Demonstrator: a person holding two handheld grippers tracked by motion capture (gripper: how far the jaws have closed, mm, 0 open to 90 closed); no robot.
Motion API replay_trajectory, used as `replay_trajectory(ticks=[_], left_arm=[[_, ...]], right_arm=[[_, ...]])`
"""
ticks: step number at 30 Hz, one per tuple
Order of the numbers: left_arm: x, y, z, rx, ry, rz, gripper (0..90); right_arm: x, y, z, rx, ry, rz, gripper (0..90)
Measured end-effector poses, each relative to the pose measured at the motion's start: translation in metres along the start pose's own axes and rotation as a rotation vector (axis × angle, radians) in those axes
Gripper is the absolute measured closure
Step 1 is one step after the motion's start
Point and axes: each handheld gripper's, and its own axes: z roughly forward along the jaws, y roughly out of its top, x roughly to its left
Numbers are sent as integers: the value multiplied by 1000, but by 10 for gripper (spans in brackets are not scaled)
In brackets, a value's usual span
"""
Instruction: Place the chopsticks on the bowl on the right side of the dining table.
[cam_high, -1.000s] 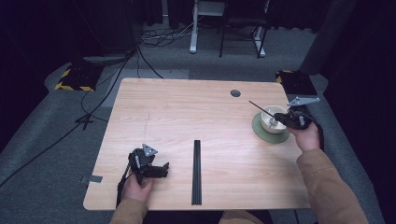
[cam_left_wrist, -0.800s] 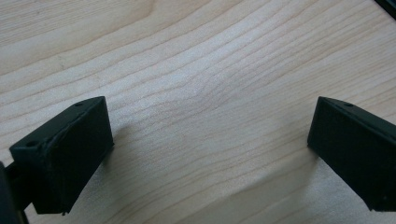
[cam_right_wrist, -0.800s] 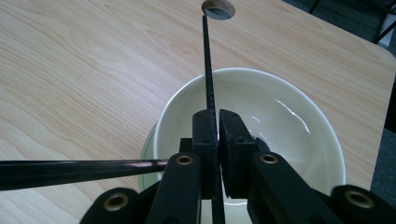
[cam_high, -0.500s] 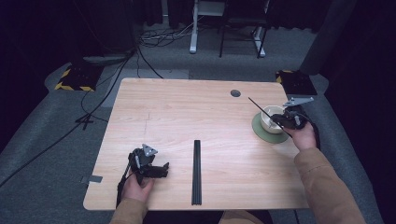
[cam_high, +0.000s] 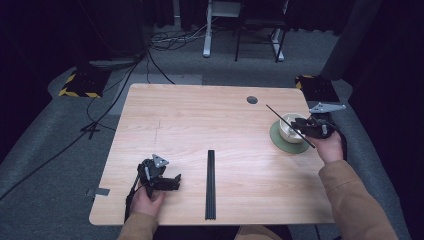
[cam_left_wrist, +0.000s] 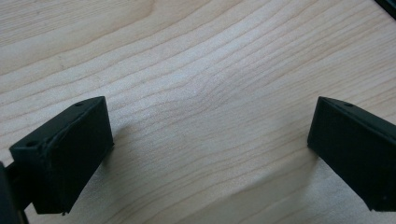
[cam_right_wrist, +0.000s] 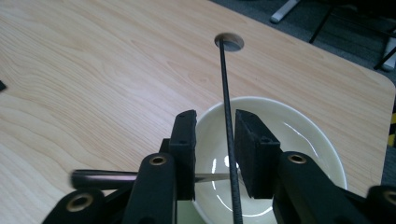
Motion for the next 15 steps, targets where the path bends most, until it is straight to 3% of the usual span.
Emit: replay_trajectory(ticks=[4,12,15], left_arm=[[0,0,0,1,-3,-1,3],[0,0,0,1,-2,-1,3],[0,0,0,1,-3,-2,3]], right_arm=[[7,5,-12,-33,24,26,667],[33,17,-33,-92,84,10,612],[44,22,-37,-83,95,-7,602]])
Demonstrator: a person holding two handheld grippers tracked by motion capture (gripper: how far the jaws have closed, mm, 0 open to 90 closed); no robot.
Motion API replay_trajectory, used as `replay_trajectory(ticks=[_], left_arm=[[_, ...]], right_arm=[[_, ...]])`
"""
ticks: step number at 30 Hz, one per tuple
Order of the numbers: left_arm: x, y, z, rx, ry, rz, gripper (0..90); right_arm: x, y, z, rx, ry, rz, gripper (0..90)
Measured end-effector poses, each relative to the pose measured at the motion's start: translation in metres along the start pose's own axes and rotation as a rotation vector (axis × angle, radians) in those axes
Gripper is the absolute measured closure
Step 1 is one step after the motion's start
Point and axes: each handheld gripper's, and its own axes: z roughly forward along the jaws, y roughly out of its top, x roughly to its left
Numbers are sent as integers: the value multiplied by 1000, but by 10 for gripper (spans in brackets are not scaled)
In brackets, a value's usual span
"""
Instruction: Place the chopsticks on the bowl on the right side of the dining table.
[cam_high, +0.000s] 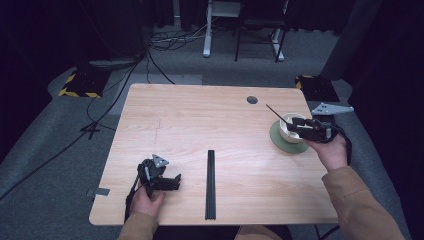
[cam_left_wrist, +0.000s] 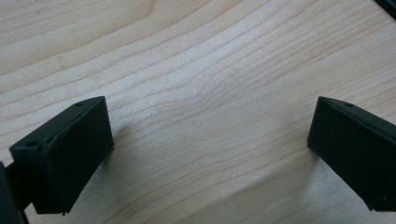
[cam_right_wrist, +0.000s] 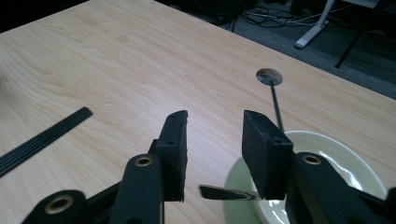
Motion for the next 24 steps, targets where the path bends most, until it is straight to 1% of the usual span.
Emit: replay_trajectory(ticks=[2,4,5,6,7,8,9,11,13,16,19,21,22,23,24], left_arm=[[0,0,0,0,-1,0,3],[0,0,0,0,0,0,3],[0,0,0,0,0,0,3],[0,0,0,0,0,0,3],[0,0,0,-1,2,1,3],[0,0,0,-1,2,1,3],[0,0,0,0,1,1,3],[0,0,0,0,1,1,3],[0,0,0,0,1,1,3],[0,0,0,-2,3,2,3],[0,0,0,-1,3,2,3],[0,0,0,-1,3,2,3],[0,0,0,-1,3,2,3],[0,0,0,-1,2,1,3],[0,0,0,-2,4,2,3]], right_arm=[[9,4,0,-6,11,16,596],[17,7,-1,-9,24,-2,594],[21,8,-1,-8,30,-2,590],[21,8,-1,-8,30,-2,590],[29,11,-1,-4,43,-5,586],[29,11,-1,-4,43,-5,586],[37,13,-1,-5,52,-9,586],[45,14,-2,-9,62,-24,586],[52,15,-2,-1,72,-25,586],[64,16,-2,18,80,-48,580],[76,17,-1,4,112,-48,575],[85,18,1,5,131,-55,574],[85,18,1,5,131,-55,574],[93,18,4,4,149,-61,573],[96,18,6,5,157,-64,572]])
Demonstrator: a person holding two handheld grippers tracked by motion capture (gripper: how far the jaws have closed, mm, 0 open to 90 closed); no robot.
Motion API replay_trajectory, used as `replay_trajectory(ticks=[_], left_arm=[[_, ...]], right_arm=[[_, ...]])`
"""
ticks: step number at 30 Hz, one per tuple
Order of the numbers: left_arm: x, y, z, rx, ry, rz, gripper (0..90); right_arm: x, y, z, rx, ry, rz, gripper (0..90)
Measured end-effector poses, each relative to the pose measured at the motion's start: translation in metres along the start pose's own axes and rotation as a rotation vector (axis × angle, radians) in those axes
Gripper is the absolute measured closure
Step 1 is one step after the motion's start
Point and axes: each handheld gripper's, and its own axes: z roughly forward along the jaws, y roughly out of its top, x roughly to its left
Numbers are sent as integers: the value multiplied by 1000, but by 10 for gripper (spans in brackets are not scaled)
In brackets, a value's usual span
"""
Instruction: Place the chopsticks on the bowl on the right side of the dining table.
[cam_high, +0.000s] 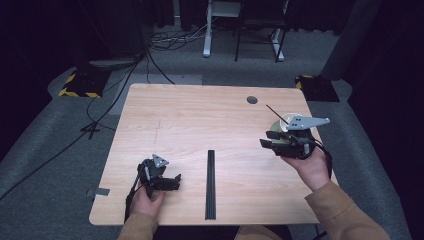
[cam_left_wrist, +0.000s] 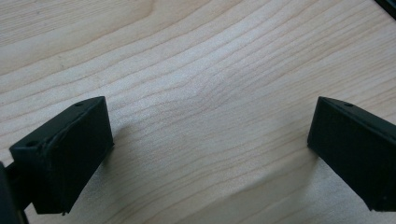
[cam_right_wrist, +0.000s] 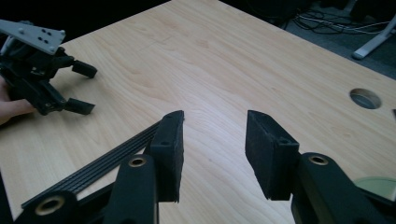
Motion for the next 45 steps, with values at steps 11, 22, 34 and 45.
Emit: replay_trajectory(ticks=[11,22,34,45], left_arm=[[0,0,0,2,-4,-1,3],[0,0,0,1,-1,0,3],[0,0,0,2,-3,-1,3],[0,0,0,2,-4,-1,3]], right_arm=[[28,-4,29,28,72,-10,536],[46,-16,54,34,125,7,508],[66,-40,85,43,168,20,500],[77,-63,112,71,160,44,476]])
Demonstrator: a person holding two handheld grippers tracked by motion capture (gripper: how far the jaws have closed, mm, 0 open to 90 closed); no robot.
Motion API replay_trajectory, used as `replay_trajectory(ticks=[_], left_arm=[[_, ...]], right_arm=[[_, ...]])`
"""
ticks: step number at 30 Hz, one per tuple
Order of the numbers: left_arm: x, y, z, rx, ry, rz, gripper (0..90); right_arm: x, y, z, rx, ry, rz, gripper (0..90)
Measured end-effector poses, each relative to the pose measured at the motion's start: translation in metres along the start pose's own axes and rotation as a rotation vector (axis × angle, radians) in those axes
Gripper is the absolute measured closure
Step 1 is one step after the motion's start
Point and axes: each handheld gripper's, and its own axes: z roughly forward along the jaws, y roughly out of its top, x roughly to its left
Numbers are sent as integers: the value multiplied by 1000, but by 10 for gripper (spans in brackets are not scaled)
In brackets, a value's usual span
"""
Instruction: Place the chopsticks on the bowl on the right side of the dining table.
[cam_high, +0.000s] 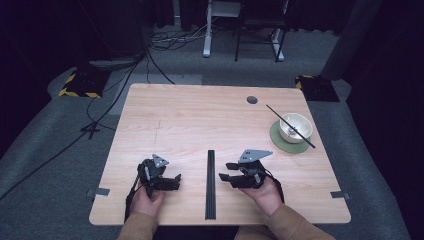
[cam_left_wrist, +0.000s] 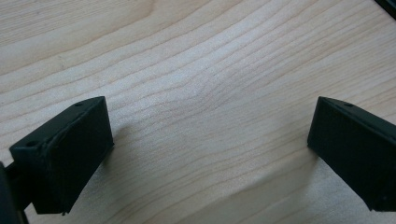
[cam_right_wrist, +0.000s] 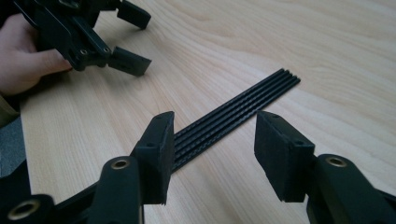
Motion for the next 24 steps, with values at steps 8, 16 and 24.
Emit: replay_trajectory(ticks=[8,16,24], left_arm=[[0,0,0,0,0,0,3],[0,0,0,0,-1,0,3],[0,0,0,0,0,0,3]], right_arm=[[6,-10,21,44,-23,14,481],[16,-16,34,68,-40,2,485],[20,-19,37,77,-67,-28,465]])
